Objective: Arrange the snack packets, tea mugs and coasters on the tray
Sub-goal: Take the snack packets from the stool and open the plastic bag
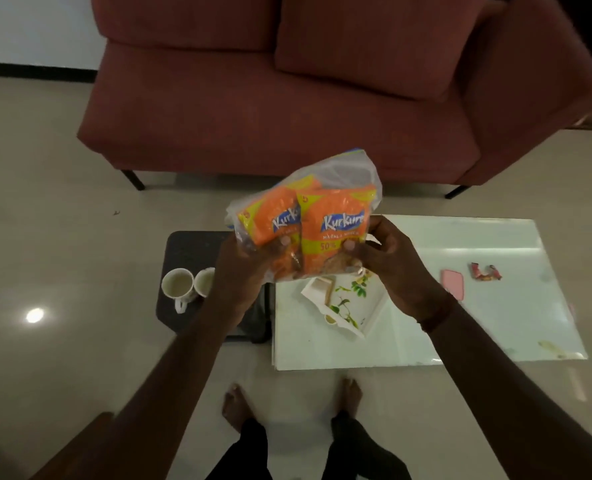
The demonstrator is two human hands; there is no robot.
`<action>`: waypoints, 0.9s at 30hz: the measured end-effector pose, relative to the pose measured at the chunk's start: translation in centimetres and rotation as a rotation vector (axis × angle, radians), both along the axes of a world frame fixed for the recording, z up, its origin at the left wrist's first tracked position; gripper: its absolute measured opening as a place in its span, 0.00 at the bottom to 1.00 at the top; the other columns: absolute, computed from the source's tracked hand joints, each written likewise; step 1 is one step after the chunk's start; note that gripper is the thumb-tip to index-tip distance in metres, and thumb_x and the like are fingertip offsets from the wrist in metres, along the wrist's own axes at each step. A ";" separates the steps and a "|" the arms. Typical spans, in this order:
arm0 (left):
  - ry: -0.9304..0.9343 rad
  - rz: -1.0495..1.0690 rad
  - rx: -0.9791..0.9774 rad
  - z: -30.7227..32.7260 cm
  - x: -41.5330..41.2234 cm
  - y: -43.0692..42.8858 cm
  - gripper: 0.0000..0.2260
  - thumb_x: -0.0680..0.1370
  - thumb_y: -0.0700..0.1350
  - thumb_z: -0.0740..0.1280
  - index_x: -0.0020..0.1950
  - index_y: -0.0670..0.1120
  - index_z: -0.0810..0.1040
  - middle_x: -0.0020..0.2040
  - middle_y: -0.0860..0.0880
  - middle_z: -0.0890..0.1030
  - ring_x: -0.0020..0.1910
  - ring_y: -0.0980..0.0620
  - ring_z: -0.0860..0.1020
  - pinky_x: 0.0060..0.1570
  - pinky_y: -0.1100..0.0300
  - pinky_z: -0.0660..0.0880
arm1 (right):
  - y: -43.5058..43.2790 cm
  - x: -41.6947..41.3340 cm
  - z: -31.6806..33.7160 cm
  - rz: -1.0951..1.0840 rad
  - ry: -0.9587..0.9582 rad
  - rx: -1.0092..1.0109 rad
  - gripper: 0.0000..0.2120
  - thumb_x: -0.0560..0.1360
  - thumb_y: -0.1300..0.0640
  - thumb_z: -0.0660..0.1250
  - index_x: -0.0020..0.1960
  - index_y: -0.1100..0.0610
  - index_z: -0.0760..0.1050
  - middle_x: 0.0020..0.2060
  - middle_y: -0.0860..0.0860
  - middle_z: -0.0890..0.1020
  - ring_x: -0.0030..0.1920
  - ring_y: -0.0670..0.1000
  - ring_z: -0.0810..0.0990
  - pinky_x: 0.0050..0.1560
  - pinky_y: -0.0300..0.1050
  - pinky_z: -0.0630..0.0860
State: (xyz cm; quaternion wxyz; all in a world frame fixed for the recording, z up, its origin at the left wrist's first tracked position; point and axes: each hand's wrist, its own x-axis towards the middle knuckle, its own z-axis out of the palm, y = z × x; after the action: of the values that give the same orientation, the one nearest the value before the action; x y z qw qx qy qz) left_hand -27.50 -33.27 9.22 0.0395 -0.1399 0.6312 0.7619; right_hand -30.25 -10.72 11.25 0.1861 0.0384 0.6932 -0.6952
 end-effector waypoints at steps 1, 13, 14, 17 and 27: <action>0.010 -0.004 -0.015 0.5 0.3 1.7 0.14 0.72 0.37 0.73 0.54 0.50 0.77 0.48 0.54 0.86 0.50 0.54 0.84 0.46 0.56 0.81 | 1.8 0.5 0.3 -0.003 -0.010 -0.037 0.20 0.72 0.59 0.71 0.62 0.62 0.73 0.57 0.56 0.83 0.56 0.56 0.84 0.52 0.48 0.81; -0.036 -0.081 0.101 2.6 2.5 21.1 0.33 0.61 0.49 0.81 0.64 0.47 0.73 0.54 0.48 0.84 0.55 0.47 0.83 0.44 0.56 0.81 | 20.9 1.6 1.5 0.113 -0.054 -0.165 0.27 0.73 0.63 0.71 0.70 0.56 0.67 0.62 0.56 0.81 0.62 0.56 0.81 0.55 0.49 0.80; -0.040 -0.090 0.106 2.9 2.7 22.4 0.31 0.63 0.45 0.80 0.64 0.47 0.73 0.53 0.50 0.85 0.55 0.48 0.82 0.42 0.59 0.81 | 22.1 1.8 1.7 0.138 -0.062 -0.159 0.26 0.74 0.63 0.70 0.70 0.57 0.68 0.61 0.56 0.82 0.62 0.57 0.81 0.56 0.49 0.80; -0.051 -0.164 0.113 3.5 3.3 25.1 0.34 0.59 0.50 0.82 0.62 0.52 0.73 0.53 0.53 0.85 0.55 0.51 0.82 0.43 0.59 0.81 | 24.8 2.4 1.5 0.176 -0.079 -0.126 0.22 0.74 0.63 0.72 0.67 0.59 0.74 0.60 0.58 0.82 0.62 0.58 0.81 0.61 0.54 0.78; -0.066 -0.103 0.135 5.0 3.2 24.6 0.41 0.58 0.65 0.78 0.65 0.48 0.73 0.60 0.45 0.82 0.59 0.43 0.81 0.63 0.39 0.73 | 28.2 5.4 -1.1 0.148 -0.108 -0.079 0.22 0.75 0.64 0.71 0.68 0.55 0.75 0.61 0.54 0.82 0.62 0.55 0.81 0.60 0.52 0.79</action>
State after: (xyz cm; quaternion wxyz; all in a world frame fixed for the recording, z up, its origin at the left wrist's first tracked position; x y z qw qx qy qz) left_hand -24.33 -8.66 14.19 0.1090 -0.1292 0.5831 0.7946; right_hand -24.80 17.47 10.18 0.2756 0.0170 0.6550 -0.7033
